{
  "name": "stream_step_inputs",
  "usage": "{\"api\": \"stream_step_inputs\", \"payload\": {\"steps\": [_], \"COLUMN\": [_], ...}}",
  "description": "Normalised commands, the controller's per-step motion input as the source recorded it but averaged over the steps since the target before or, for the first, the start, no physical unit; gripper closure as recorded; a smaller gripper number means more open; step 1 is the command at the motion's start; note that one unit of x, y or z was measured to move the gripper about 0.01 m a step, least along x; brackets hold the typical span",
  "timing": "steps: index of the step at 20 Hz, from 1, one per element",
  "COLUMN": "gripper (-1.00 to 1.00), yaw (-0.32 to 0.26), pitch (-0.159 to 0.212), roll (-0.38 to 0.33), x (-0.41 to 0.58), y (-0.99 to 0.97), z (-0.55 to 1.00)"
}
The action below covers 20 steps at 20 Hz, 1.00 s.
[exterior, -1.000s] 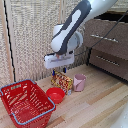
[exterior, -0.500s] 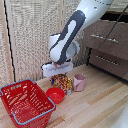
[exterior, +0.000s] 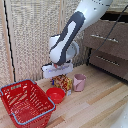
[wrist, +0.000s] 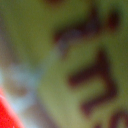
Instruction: Shift your gripper thoughtfully near the cereal snack bar. Tenderly grip the snack bar with your precision device. Carefully hover the precision device above the first drawer installation and invite the snack bar to descend into the first drawer installation.
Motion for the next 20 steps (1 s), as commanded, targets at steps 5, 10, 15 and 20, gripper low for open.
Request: {"api": "stream_step_inputs", "payload": {"steps": [5, 10, 15, 20], "gripper": [1.0, 1.0, 1.0, 1.0], "yaw": [0.003, 0.0, 0.0, 0.006], "pitch": [0.044, 0.003, 0.069, 0.015], "roll": [0.0, -0.003, -0.002, 0.0], "x": [0.031, 0.0, 0.025, 0.05], "y": [0.0, 0.0, 0.0, 0.0], "z": [0.0, 0.1, 0.84, 1.0]}}
